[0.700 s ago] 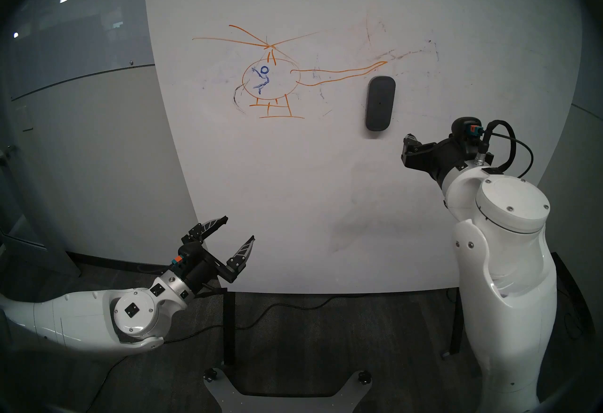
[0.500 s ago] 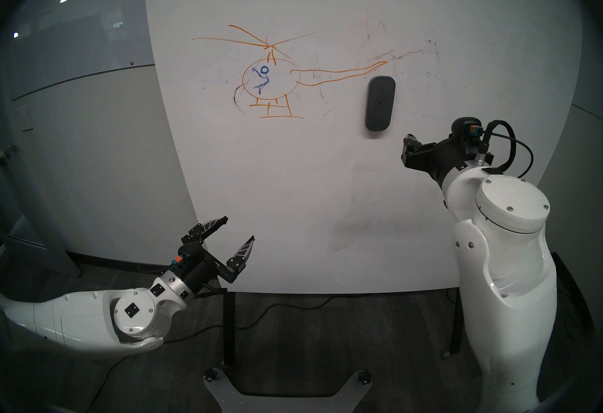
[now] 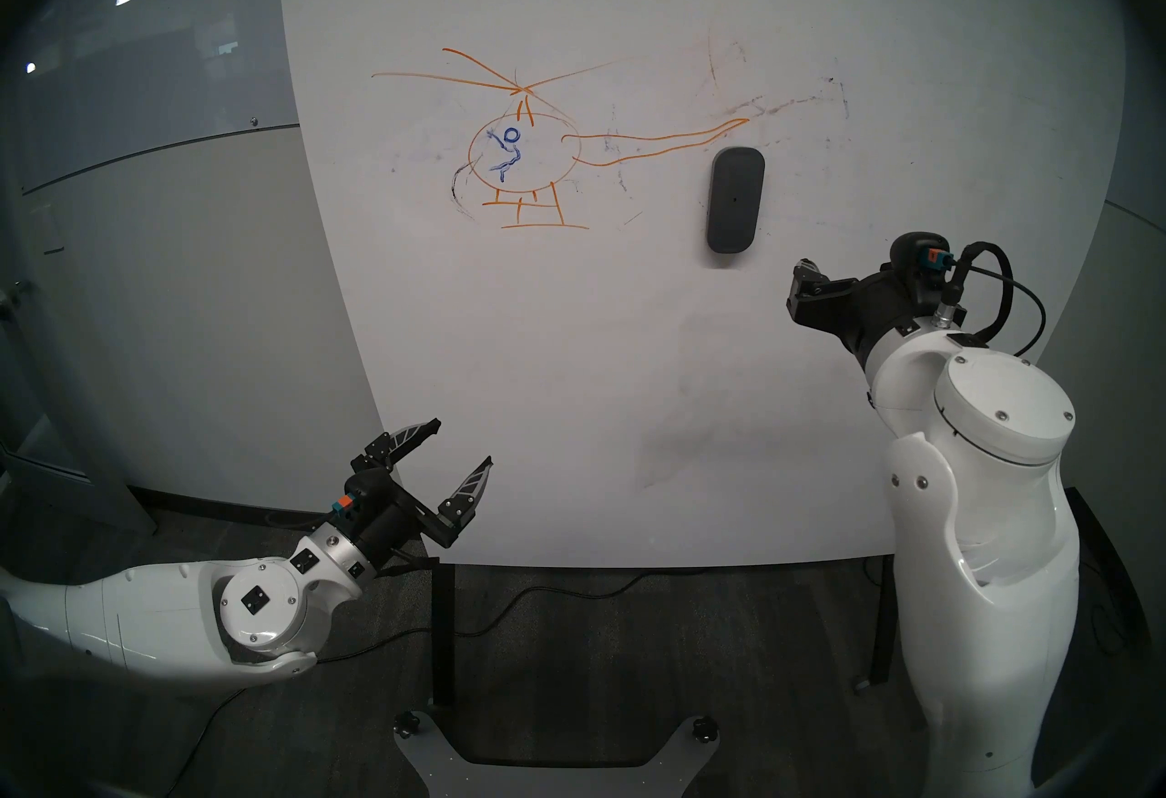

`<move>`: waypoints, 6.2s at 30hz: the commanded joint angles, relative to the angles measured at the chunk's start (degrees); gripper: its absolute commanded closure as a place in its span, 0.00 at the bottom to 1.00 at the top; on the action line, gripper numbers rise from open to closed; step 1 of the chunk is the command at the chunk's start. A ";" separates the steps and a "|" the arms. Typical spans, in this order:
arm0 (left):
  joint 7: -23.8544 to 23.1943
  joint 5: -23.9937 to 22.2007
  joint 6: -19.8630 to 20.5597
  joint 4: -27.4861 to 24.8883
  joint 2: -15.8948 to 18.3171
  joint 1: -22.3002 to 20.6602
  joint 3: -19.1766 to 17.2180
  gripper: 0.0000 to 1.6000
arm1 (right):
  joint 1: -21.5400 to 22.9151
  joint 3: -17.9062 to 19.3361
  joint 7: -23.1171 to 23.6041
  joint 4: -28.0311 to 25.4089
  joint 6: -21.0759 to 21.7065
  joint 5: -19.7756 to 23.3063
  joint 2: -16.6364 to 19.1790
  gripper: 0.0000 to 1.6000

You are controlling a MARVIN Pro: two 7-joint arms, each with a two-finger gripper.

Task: Erase all marks on the whiteboard with the eraser

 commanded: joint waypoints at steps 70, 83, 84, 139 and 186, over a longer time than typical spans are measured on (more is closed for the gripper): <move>0.21 -0.06 -0.18 -0.41 0.06 -0.68 -0.23 0.00 | 18.87 -18.51 -2.94 10.33 6.48 -5.21 -3.21 0.00; 0.23 -0.05 -0.19 -0.40 0.06 -0.71 -0.19 0.00 | 21.89 -17.93 -1.18 12.18 5.44 -5.39 -3.22 0.00; 0.23 -0.06 -0.19 -0.40 0.07 -0.71 -0.18 0.00 | 22.49 -17.85 -0.85 12.91 5.72 -5.39 -3.22 0.00; 0.31 -0.09 -0.23 -0.41 0.09 -0.89 0.03 0.00 | 29.72 -17.97 3.95 22.45 4.86 -7.57 -5.15 0.00; 0.37 -0.12 -0.26 -0.41 0.12 -1.05 0.22 0.00 | 30.31 -18.37 4.24 23.12 4.67 -10.14 -7.12 0.00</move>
